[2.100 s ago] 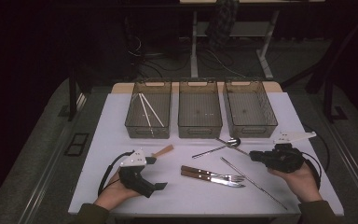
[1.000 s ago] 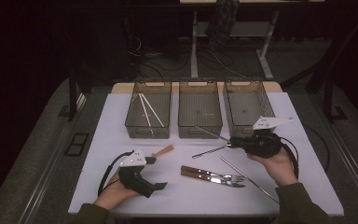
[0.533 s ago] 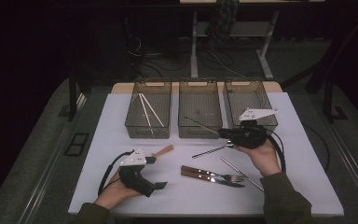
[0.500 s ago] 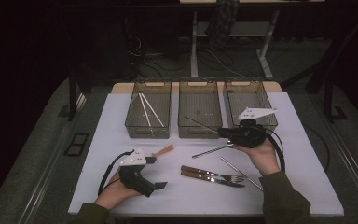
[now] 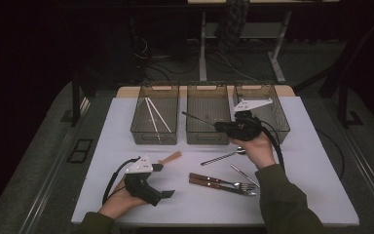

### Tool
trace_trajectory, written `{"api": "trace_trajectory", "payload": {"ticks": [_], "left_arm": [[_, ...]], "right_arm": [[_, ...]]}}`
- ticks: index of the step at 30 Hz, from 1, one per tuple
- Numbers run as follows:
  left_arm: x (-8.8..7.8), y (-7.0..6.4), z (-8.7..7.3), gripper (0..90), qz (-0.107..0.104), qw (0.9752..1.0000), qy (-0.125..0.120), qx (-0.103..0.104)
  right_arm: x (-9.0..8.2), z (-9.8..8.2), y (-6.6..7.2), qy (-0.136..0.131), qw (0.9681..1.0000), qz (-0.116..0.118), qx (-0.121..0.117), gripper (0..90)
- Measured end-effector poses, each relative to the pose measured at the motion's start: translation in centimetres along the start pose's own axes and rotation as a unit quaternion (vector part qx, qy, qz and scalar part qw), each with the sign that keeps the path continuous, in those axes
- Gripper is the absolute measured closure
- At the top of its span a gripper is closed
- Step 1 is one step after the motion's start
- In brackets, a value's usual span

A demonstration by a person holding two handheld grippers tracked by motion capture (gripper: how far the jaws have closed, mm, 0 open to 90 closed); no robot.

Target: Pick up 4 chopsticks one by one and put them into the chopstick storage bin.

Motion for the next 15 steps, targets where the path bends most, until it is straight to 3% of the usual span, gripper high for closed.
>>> {"api": "trace_trajectory", "payload": {"ticks": [15], "left_arm": [[-0.1,-0.2,0.2,0.0,-0.004,1.0,-0.005,-0.002]], "right_arm": [[4.2,3.0,-1.1,0.007,0.9999,-0.009,0.007,85.2]]}}
Point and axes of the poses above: each handheld gripper's, and its own axes: x roughly forward along the jaws, z roughly out of its top, y roughly to its left, the point moved 8 cm from there along x, roughly forward along the jaws, and after that the axes turned 15 degrees about z, right-handed, at the moved point
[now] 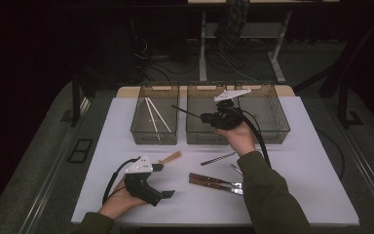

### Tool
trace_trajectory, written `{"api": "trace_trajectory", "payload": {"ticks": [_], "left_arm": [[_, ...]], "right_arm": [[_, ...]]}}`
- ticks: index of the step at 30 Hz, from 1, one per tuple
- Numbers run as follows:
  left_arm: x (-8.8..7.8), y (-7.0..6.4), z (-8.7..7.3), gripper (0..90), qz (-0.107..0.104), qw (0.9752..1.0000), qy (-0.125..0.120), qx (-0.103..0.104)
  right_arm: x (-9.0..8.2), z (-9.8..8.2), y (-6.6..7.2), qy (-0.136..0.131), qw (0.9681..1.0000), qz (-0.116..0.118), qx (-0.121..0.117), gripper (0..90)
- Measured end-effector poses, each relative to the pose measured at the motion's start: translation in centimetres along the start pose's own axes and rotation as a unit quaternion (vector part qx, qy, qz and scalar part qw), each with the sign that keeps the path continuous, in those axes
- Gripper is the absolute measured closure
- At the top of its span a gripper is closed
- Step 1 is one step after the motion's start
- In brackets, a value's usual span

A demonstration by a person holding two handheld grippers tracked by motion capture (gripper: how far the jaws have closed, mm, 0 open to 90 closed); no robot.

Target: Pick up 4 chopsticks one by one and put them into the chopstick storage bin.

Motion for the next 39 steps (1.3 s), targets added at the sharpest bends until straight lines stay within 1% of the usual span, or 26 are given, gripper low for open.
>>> {"api": "trace_trajectory", "payload": {"ticks": [8,12,16,18,19,21,25,26,32,37,39], "left_arm": [[-0.1,0.0,0.1,0.0,-0.002,1.0,-0.004,-0.002],[-0.1,0.0,0.2,0.0,-0.004,1.0,-0.005,-0.002],[-0.1,0.0,0.2,0.0,-0.003,1.0,-0.005,0.001],[-0.2,0.0,0.2,0.0,-0.003,1.0,-0.005,0.001],[-0.2,-0.1,0.2,0.0,-0.004,1.0,-0.006,0.0],[-0.2,-0.1,0.2,0.0,-0.005,1.0,-0.007,-0.001],[-0.2,-0.1,0.2,0.0,-0.005,1.0,-0.007,-0.001],[-0.2,-0.1,0.2,0.0,-0.006,1.0,-0.007,-0.001],[-0.2,-0.1,0.3,0.0,-0.005,0.9999,-0.009,0.0],[-0.2,0.0,0.3,0.0,-0.004,0.9999,-0.009,-0.002],[-0.2,0.0,0.3,0.0,-0.004,1.0,-0.008,-0.001]], "right_arm": [[2.6,1.5,-0.7,0.003,0.9999,-0.008,0.006,85.2],[4.3,2.5,-0.9,0.007,0.9999,-0.01,0.005,85.2],[5.9,3.4,-1.0,0.013,0.9998,-0.014,0.002,85.2],[7.0,3.8,-1.1,0.02,0.9997,-0.017,0.0,85.1],[7.4,4.0,-1.2,0.024,0.9995,-0.02,-0.003,85.1],[8.3,4.4,-1.3,0.028,0.9994,-0.021,-0.001,85.1],[10.1,5.0,-1.9,0.039,0.9988,-0.029,0.001,85.1],[10.5,5.1,-2.1,0.041,0.9987,-0.03,0.007,85.1],[12.7,5.8,-3.1,0.05,0.9978,-0.039,0.018,85.1],[14.6,6.3,-3.7,0.06,0.9966,-0.05,0.023,85.2],[15.4,6.4,-3.8,0.069,0.9959,-0.054,0.021,85.1]]}}
Point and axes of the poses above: each handheld gripper's, and its own axes: x roughly forward along the jaws, z roughly out of its top, y roughly to its left, the point moved 8 cm from there along x, roughly forward along the jaws, and after that the axes turned 15 degrees about z, right-handed, at the moved point
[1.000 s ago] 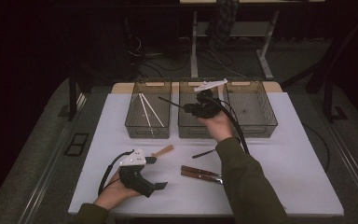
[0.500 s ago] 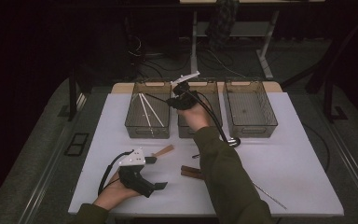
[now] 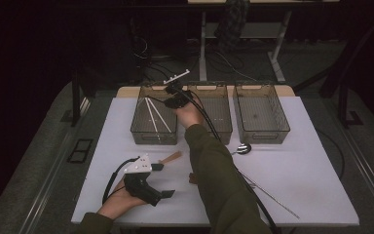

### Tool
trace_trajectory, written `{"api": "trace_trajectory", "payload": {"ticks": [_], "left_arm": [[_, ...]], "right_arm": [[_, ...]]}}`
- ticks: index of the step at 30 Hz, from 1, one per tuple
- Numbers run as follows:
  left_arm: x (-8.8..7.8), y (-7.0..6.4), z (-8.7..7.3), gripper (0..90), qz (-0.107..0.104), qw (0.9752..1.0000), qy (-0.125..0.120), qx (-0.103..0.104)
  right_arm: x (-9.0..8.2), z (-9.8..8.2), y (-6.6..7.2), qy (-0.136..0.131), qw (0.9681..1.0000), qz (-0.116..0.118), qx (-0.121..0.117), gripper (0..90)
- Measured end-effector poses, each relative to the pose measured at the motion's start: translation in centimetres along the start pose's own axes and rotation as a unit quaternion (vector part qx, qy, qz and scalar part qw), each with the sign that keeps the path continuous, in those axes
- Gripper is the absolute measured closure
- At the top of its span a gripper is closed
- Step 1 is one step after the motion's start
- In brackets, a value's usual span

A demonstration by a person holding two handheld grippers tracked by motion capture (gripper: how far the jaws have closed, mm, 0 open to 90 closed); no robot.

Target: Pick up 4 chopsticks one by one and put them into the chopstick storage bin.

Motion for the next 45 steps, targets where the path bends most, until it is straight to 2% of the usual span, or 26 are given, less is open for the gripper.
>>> {"api": "trace_trajectory", "payload": {"ticks": [7,12,14,17,21,24,27,33,41,45], "left_arm": [[0.2,0.1,0.1,0.0,-0.002,1.0,-0.003,-0.003],[0.3,0.1,0.2,0.0,-0.001,1.0,-0.003,-0.006],[0.3,0.2,0.2,0.0,-0.002,1.0,-0.004,-0.004],[0.3,0.2,0.2,0.0,-0.002,1.0,-0.004,-0.005],[0.3,0.2,0.2,0.0,-0.002,1.0,-0.003,-0.004],[0.3,0.2,0.2,0.0,-0.001,1.0,-0.002,-0.001],[0.2,0.2,0.2,0.0,-0.002,1.0,-0.002,-0.002],[0.4,0.2,0.2,0.0,0.0,1.0,-0.001,-0.001],[0.4,0.3,0.2,0.0,0.003,1.0,0.001,-0.003],[0.4,0.3,0.1,0.0,0.004,1.0,0.003,-0.001]], "right_arm": [[1.9,0.4,-0.1,0.02,0.9997,-0.012,0.001,85.1],[2.6,0.5,-0.2,0.021,0.9996,-0.017,0.001,84.8],[2.7,0.6,-0.1,0.012,0.9999,-0.012,0.0,83.8],[2.6,1.0,0.1,-0.002,0.9999,-0.012,0.0,72.9],[2.2,1.2,0.3,-0.012,0.9999,-0.001,0.011,65.4],[1.6,1.2,0.5,-0.017,0.9995,0.009,0.025,60.9],[0.9,1.1,0.7,-0.014,0.9993,0.02,0.029,57.0],[-1.6,0.4,1.2,-0.017,0.9988,0.04,0.024,49.1],[-5.7,-1.4,1.1,-0.029,0.9988,0.038,0.01,42.8],[-7.6,-2.5,1.5,-0.034,0.9983,0.048,0.008,37.5]]}}
Point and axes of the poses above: each handheld gripper's, and its own axes: x roughly forward along the jaws, z roughly out of its top, y roughly to its left, the point moved 8 cm from there along x, roughly forward along the jaws, and after that the axes turned 15 degrees about z, right-handed, at the moved point
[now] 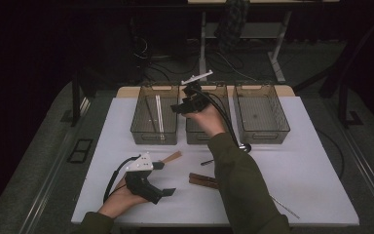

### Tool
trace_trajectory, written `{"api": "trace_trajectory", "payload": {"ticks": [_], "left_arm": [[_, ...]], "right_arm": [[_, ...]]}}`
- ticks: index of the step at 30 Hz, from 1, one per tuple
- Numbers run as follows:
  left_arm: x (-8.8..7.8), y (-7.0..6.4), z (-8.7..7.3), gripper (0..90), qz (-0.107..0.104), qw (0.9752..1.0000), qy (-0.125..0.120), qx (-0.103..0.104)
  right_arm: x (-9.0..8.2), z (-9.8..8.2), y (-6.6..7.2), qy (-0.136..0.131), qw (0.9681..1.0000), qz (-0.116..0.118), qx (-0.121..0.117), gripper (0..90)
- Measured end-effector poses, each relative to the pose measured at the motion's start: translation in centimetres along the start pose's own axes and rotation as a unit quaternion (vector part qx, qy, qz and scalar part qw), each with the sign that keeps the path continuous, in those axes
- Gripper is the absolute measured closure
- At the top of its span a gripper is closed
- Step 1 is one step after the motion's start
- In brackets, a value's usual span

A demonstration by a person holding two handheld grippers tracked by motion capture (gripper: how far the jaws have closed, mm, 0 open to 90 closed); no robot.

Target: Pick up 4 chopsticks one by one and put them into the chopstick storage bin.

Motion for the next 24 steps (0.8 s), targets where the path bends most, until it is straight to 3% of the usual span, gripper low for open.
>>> {"api": "trace_trajectory", "payload": {"ticks": [12,16,21,24], "left_arm": [[0.0,-0.1,-0.2,0.0,0.003,1.0,0.005,0.003],[0.0,-0.1,-0.2,0.0,0.003,1.0,0.006,0.003],[0.0,-0.1,-0.2,0.0,0.002,1.0,0.005,0.003],[0.0,0.0,-0.2,0.0,0.003,1.0,0.005,0.001]], "right_arm": [[-4.8,-2.9,0.4,-0.027,0.9991,-0.001,-0.031,31.8],[-6.2,-4.1,0.6,-0.036,0.9989,0.017,-0.027,30.6],[-7.7,-5.9,0.6,-0.022,0.9993,-0.005,-0.03,32.9],[-8.6,-7.2,0.7,-0.006,0.9997,-0.003,-0.025,31.7]]}}
Point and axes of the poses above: each handheld gripper's, and its own axes: x roughly forward along the jaws, z roughly out of its top, y roughly to its left, the point moved 8 cm from there along x, roughly forward along the jaws, and after that the axes turned 15 degrees about z, right-handed, at the moved point
